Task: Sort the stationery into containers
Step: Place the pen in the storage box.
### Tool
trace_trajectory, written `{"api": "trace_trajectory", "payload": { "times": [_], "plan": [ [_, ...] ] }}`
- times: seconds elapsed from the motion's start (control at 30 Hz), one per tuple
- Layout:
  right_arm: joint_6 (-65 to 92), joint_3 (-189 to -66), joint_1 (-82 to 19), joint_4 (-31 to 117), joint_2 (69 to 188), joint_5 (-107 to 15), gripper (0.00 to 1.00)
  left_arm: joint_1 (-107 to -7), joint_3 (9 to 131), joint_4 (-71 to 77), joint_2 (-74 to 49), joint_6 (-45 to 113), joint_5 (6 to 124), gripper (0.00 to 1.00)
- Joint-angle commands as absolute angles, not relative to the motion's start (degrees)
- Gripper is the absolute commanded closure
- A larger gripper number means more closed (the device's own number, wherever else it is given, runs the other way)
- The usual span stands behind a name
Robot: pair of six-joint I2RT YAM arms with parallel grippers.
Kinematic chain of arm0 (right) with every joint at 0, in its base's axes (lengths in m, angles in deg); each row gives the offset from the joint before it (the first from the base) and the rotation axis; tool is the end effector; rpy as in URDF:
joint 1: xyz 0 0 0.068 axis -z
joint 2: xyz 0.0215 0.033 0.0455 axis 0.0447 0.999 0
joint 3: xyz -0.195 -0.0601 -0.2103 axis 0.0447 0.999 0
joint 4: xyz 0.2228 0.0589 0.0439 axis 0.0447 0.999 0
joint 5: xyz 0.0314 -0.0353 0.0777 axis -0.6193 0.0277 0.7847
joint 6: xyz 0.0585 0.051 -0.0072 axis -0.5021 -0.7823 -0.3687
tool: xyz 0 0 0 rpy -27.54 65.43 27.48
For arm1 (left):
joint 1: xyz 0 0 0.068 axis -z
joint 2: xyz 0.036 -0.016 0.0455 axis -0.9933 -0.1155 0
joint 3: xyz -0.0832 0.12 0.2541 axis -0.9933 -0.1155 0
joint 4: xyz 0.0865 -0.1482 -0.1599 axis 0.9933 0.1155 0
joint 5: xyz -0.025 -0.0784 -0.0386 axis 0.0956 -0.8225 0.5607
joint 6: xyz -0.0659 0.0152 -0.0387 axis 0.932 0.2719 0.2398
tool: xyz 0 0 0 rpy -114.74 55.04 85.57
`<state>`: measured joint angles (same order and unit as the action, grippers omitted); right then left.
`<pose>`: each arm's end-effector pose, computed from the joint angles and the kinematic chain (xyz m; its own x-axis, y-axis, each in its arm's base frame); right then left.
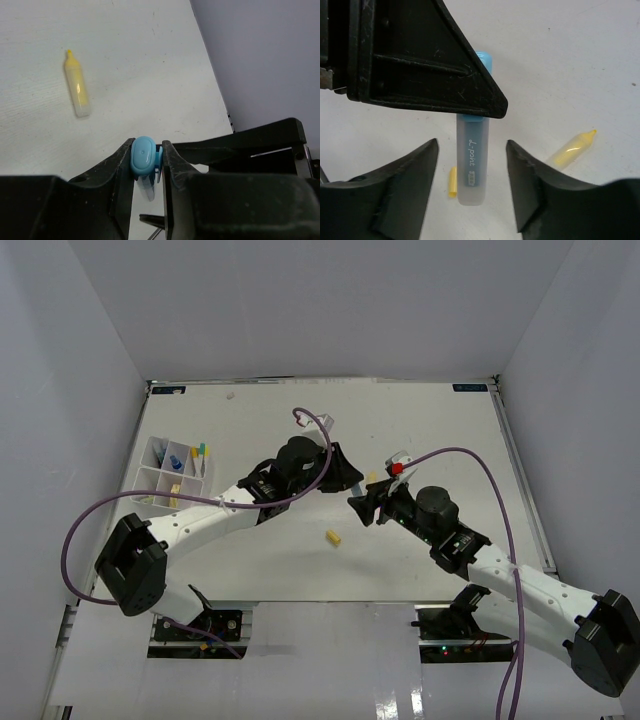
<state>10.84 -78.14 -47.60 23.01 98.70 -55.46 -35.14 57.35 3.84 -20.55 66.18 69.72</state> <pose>0.1446 0.1418 0.2863 -0.1783 0.0584 -0.9822 -0.6627 0.7307 0.1638 0.2233 -0.2559 0.3080 -0.7286 -0.2227 -0.6477 0.3834 0.6510 -0.6552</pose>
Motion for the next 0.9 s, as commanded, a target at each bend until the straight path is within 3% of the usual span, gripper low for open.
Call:
{"api": "trace_trajectory", "payload": {
  "times": [0.0, 0.27, 0.37, 0.63, 0.87],
  "plan": [
    [11.6, -78.2, -47.8, 21.2, 98.5, -56.3, 0.33, -34.9, 57.1, 3.4, -17.8, 64.8, 71.5, 1.0],
    [11.9, -78.4, -47.8, 23.7, 98.4, -57.8, 0.01, -34.9, 55.4, 4.9, -14.1, 62.6, 78.1, 1.0],
    [12.0, -78.0, -47.9, 25.2, 97.6, -59.7, 0.09, -34.9, 55.3, 7.8, -12.6, 60.7, 82.5, 1.0],
    [13.8, -77.0, -47.8, 29.4, 94.3, -65.6, 0.1, -37.9, 54.0, 16.5, -7.3, 56.8, 96.9, 1.0],
    [14.8, -75.6, -47.7, 30.6, 93.0, -72.1, 0.1, -48.4, 51.5, 22.9, -0.4, 54.5, 97.3, 1.0]
  ]
}}
